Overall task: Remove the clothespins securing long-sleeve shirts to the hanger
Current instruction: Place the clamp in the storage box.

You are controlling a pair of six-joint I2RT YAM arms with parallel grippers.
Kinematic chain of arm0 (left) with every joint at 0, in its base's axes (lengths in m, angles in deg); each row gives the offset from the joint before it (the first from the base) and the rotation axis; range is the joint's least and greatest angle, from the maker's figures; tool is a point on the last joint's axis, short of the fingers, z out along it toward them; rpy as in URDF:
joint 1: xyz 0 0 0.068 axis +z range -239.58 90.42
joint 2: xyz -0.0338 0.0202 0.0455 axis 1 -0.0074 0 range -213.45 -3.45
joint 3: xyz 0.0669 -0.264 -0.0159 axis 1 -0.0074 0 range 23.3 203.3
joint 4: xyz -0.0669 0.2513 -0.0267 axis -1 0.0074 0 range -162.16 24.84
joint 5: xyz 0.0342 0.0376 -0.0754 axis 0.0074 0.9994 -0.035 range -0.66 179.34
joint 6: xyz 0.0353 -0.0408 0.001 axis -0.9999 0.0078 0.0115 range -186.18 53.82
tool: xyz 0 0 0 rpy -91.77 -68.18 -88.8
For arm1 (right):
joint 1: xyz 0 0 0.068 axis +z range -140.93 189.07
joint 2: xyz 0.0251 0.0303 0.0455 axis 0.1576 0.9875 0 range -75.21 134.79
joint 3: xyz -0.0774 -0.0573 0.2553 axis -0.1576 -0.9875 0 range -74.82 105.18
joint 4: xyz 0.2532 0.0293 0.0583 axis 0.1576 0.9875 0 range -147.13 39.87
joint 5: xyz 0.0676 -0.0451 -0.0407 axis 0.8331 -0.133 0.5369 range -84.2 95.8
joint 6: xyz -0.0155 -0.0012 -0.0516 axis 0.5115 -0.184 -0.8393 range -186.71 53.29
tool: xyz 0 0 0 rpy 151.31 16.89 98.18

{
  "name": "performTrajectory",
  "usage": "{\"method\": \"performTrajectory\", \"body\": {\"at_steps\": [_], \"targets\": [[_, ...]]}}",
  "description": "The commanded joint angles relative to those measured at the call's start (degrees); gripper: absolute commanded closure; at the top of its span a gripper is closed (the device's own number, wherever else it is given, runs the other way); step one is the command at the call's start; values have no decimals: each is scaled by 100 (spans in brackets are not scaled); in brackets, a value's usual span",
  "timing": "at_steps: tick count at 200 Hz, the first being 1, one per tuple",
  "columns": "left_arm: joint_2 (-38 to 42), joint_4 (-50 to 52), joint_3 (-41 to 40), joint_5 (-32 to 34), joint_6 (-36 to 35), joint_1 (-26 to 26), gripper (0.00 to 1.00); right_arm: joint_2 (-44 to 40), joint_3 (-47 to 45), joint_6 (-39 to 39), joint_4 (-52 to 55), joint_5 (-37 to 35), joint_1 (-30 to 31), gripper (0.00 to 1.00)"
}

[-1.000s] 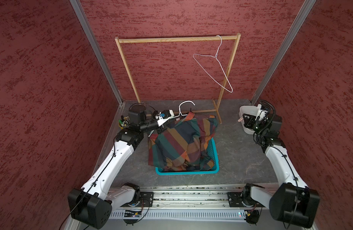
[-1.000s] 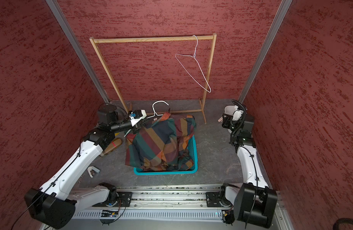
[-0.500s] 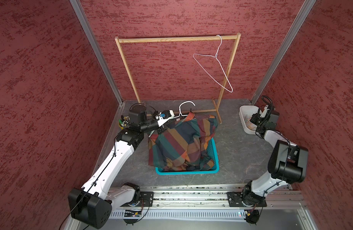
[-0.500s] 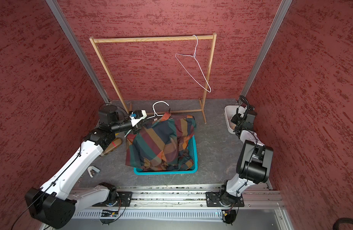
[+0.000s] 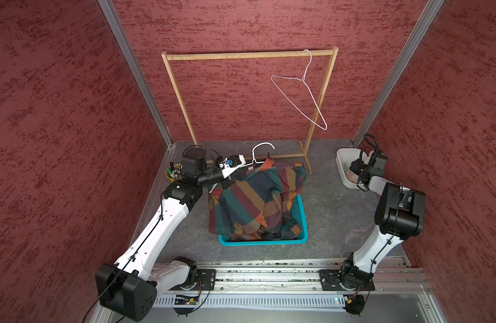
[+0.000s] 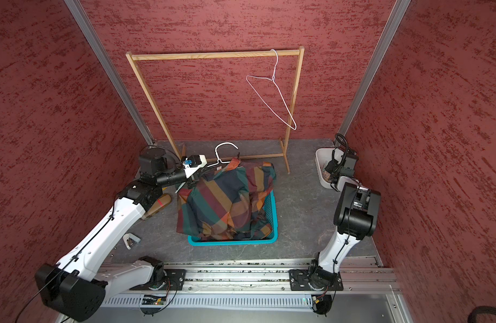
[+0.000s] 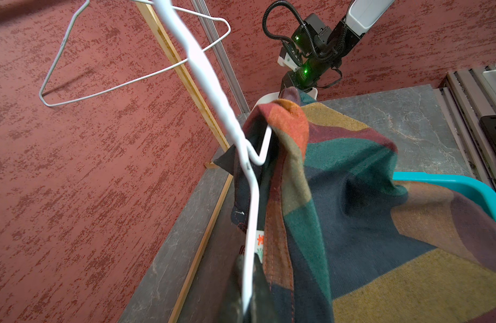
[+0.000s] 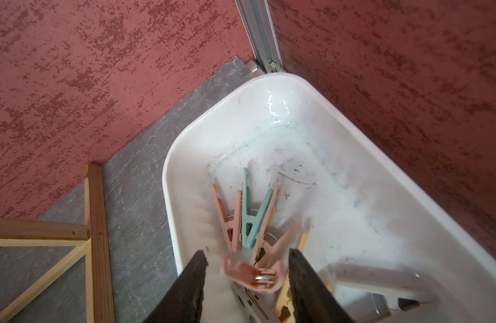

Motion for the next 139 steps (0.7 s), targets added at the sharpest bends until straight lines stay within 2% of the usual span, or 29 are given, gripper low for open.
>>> {"method": "performTrajectory", "body": {"at_steps": [1,18,47,67,102,122,139], "targets": [[81,-160,41,24,-10,-32,100,-362,-172,101,-292,-18,-37,49],[65,-161,45,22,-10,-32,100,-786,-368,106,-479,196,-24,49],[21,-151,58,36,-36,-7,100,-1954,-1178,68,-1059,1161,223,48],[-30,-54,133,-91,-36,33,100,-2829,-1682,-285,-1141,1983,774,48],[-103,93,234,-253,-62,107,100,-4260,-2237,-1128,-727,2689,1896,43],[-171,161,284,-301,-62,108,100,-4885,-2377,-1594,-412,3446,2372,42],[-228,217,326,-308,-71,103,100,-5297,-2350,-2037,60,3697,2821,40]]}}
